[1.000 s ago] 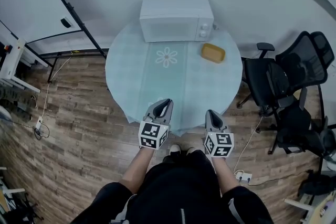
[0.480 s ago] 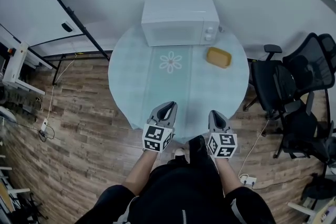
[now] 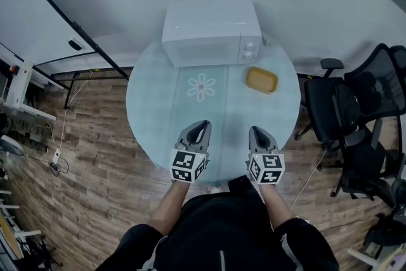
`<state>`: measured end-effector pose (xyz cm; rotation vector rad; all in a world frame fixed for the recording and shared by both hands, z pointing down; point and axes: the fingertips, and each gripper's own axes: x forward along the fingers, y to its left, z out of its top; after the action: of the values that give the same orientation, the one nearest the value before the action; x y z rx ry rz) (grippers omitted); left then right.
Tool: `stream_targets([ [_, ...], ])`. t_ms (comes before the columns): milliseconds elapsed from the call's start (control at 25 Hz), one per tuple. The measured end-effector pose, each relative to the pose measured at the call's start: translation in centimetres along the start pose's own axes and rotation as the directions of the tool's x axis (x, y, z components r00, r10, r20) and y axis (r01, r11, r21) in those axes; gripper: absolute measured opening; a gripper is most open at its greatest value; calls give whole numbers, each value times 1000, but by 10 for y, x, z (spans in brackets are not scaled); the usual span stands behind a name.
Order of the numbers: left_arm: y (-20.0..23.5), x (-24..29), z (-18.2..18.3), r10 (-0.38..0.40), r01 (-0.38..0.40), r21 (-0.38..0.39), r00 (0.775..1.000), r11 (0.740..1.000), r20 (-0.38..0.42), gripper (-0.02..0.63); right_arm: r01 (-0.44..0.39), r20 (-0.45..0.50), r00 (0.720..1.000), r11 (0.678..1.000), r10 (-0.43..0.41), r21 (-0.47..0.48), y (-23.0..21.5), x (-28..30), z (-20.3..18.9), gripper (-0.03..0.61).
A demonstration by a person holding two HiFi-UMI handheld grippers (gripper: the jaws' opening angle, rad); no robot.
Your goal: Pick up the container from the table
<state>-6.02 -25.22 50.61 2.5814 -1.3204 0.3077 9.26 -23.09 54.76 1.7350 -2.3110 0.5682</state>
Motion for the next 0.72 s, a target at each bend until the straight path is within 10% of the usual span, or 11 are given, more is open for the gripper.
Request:
stream_targets([
  [720,0,88,36,47,-47,-9,999,999,-27,33,-60,-32,998,998,59,-28,-82,80,38,28],
])
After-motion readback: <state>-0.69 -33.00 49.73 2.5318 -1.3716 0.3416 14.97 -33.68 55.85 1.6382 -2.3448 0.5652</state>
